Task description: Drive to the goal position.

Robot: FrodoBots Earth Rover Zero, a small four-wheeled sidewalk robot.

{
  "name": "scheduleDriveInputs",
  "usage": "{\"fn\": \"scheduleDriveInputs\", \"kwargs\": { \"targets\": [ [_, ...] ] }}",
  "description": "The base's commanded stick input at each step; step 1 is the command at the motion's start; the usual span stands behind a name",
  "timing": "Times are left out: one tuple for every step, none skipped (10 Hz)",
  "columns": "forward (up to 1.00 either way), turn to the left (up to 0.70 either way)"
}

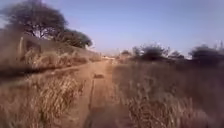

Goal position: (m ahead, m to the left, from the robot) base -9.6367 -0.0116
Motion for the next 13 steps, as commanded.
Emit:
{"fn": "scheduleDriveInputs", "kwargs": {
  "targets": [
    [0.70,0.00],
    [0.70,0.00],
    [0.70,0.00],
    [0.70,0.00],
    [0.70,0.00],
    [0.70,0.00],
    [0.70,0.00],
    [0.70,0.00],
    [0.70,0.00],
    [0.70,0.00],
    [0.70,0.00],
    [0.70,0.00],
    [0.70,0.00]
  ]
}}
